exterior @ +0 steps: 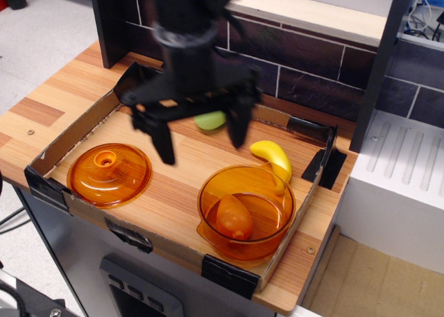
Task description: Take carrot out of pot
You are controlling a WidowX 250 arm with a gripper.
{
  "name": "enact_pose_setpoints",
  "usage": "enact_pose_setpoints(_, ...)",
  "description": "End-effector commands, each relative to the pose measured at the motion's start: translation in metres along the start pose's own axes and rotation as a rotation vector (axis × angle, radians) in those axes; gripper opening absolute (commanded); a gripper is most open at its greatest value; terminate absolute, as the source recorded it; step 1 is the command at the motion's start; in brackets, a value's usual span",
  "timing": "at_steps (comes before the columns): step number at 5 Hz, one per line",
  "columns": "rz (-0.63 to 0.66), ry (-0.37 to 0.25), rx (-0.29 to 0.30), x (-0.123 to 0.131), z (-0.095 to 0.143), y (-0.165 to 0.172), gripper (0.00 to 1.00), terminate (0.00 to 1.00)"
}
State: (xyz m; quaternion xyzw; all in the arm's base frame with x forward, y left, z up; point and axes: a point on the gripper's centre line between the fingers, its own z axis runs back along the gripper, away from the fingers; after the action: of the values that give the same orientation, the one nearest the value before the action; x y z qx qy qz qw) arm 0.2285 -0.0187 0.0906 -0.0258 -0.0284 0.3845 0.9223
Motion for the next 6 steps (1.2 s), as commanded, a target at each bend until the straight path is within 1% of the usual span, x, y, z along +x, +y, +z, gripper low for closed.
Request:
enact_pose_setpoints(1,-0.015,-0.002,-0.014,-0.026,-0.015,-0.024,1.0,0.0)
enact_pose_setpoints(2,-0.004,-0.042,0.003,-0.028,-0.031,-0.023,1.0,0.0)
enact_pose_setpoints(3,-0.007,-0.063,0.012,-0.028,-0.044,-0.024,1.0,0.0)
enact_pose_setpoints(4,-0.017,-0.101,0.032,-0.03,-0.055,-0.025,1.0,0.0)
enact_pose_setpoints(6,-0.015,-0.089,0.054,-0.027,-0.066,-0.023,1.0,0.0)
